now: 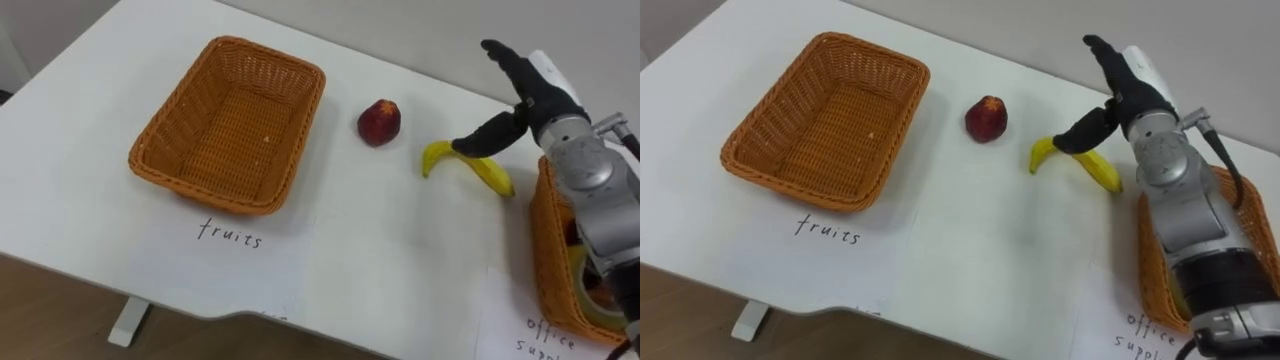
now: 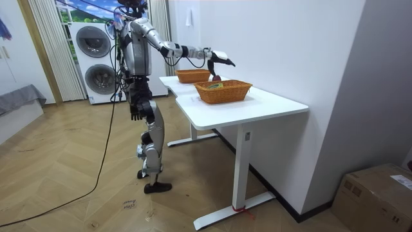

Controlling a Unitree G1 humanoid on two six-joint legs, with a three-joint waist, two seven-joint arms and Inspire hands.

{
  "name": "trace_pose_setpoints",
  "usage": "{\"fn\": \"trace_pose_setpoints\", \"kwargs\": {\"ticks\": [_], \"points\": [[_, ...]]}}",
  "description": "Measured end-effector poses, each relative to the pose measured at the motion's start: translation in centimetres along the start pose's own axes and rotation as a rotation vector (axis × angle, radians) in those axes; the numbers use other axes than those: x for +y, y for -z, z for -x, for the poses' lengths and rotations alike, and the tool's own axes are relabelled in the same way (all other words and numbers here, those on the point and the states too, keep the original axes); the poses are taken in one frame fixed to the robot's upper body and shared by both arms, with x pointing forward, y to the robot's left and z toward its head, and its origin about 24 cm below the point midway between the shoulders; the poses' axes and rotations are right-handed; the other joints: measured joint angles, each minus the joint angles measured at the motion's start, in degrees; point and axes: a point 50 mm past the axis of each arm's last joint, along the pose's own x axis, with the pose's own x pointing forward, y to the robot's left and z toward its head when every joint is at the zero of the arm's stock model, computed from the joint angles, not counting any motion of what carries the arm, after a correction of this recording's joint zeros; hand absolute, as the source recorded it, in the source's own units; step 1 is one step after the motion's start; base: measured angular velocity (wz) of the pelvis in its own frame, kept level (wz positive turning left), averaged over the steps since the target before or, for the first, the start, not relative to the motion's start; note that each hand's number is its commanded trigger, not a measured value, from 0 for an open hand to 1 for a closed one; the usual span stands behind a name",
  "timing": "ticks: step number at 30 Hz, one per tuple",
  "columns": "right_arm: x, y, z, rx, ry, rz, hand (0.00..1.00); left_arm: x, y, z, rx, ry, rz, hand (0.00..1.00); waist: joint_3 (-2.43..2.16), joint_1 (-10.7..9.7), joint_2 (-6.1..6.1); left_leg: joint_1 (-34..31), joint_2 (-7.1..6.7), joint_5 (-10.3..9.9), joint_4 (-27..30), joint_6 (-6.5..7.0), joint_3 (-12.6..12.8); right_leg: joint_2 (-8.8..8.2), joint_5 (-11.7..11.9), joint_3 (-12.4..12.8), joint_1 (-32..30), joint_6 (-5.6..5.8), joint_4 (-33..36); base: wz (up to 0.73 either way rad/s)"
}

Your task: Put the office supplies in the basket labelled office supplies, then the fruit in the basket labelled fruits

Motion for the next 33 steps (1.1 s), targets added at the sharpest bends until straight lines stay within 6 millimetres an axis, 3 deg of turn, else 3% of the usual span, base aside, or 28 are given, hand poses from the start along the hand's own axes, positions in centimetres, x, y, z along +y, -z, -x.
{"fn": "trace_pose_setpoints", "kwargs": {"ticks": [11,23,31,32,33], "points": [[1.2,0.8,-0.4,0.044,-0.069,0.108,0.00,-0.1,-1.1,-0.1,-0.043,0.004,-0.018,0.00,0.26,1.6,-0.47,-0.7,-0.01,0.0,0.5,0.00,-0.3,0.00,0.0,-0.2,-0.7,0.00,0.0,0.00],[2.1,3.1,-0.4,0.151,-0.152,0.116,0.00,-0.2,-1.9,-0.1,-0.057,0.014,0.004,0.00,0.62,3.3,-0.90,-1.0,-0.01,0.0,0.2,-0.01,-0.3,-0.02,0.0,-0.7,-0.8,0.00,-0.1,0.01],[2.9,5.1,-0.1,0.239,-0.203,0.125,0.00,-0.2,-2.8,-0.1,-0.075,0.014,0.010,0.00,0.74,4.7,-0.72,-1.2,-0.02,0.0,0.2,-0.01,-0.3,-0.07,0.0,-0.8,-1.0,0.00,-0.1,0.00],[2.7,5.0,-0.3,0.239,-0.198,0.128,0.00,-0.2,-2.6,-0.1,-0.067,0.014,0.008,0.00,0.92,4.8,-0.46,-1.5,-0.02,0.0,0.3,-0.01,-0.3,-0.08,0.0,-0.7,-1.3,-0.01,0.0,-0.05],[2.5,4.9,-0.5,0.244,-0.194,0.129,0.00,-0.2,-2.6,-0.1,-0.066,0.015,0.008,0.00,0.69,4.8,-0.77,-2.1,0.00,0.0,0.6,-0.01,-0.3,-0.11,0.1,-0.8,-1.8,-0.13,0.0,-0.04]]}}
